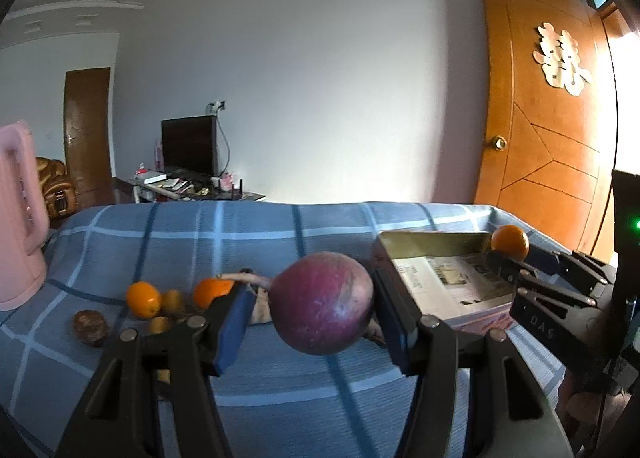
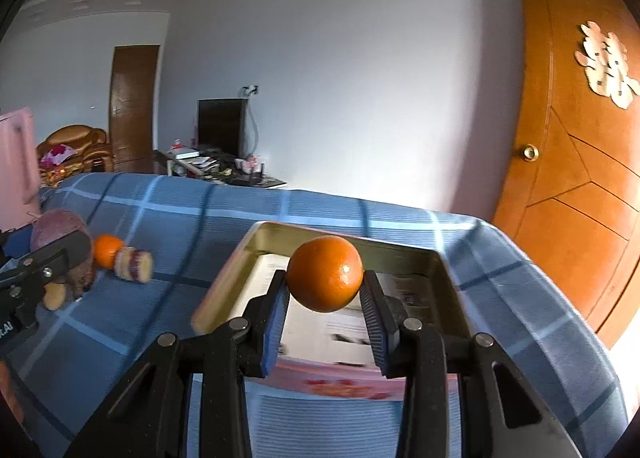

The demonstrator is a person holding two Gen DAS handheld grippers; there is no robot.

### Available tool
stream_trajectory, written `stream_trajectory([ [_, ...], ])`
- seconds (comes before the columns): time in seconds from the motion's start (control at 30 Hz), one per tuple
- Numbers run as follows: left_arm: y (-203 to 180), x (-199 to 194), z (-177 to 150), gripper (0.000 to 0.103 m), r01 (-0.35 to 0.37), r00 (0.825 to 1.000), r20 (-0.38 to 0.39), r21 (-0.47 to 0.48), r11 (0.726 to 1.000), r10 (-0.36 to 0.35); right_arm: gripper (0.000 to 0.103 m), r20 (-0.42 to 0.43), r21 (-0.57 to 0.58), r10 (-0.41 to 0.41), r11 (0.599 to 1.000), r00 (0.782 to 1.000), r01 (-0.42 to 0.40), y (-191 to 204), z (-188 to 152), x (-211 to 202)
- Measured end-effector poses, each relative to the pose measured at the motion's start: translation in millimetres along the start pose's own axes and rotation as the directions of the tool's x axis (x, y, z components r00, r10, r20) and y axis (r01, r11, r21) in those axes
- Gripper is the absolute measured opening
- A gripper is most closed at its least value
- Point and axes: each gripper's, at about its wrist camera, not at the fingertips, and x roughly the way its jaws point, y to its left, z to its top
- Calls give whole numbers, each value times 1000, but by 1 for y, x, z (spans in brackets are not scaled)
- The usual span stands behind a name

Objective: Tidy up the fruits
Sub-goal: 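Carry the red onion in the left tool while the right tool carries the orange toward the tin, then open the left tool to drop the onion into the tin while the right tool holds the orange above it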

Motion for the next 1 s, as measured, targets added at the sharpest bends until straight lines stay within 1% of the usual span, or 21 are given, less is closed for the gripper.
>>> stream_trajectory([
  [0.3,-35,19,7,60,68,998,6,7,998,-68,38,-41,67,-65,995,997,68,-58,-3,13],
  [0.43,-52,31,10,60,97,995,0,15,995,-97,38,-56,84,-75,993,996,80,-74,-3,19],
  [0.6,-81,49,15,60,143,990,-13,33,989,-143,38,-114,144,-18,989,993,35,-88,-4,33],
  [0.67,-93,57,16,60,164,986,-29,33,986,-163,38,-134,152,3,988,991,17,-90,-5,37],
  [0.8,-112,75,18,60,191,978,-93,36,981,-187,38,-180,170,47,985,982,-16,-92,-7,47],
  [0.87,-118,86,19,60,195,972,-139,27,980,-189,38,-210,173,70,984,975,-33,-92,-9,53],
  [0.9,-119,90,18,58,196,969,-159,21,980,-191,38,-224,176,76,984,972,-37,-92,-9,56],
  [0.93,-121,94,17,54,209,963,-178,15,978,-203,38,-234,180,87,983,968,-44,-92,-9,59],
  [0.97,-122,97,17,43,214,959,-191,16,977,-208,38,-241,183,97,982,966,-53,-92,-10,61],
  [1.0,-124,99,16,43,204,959,-204,23,979,-195,39,-242,181,102,982,965,-59,-91,-9,61],
])
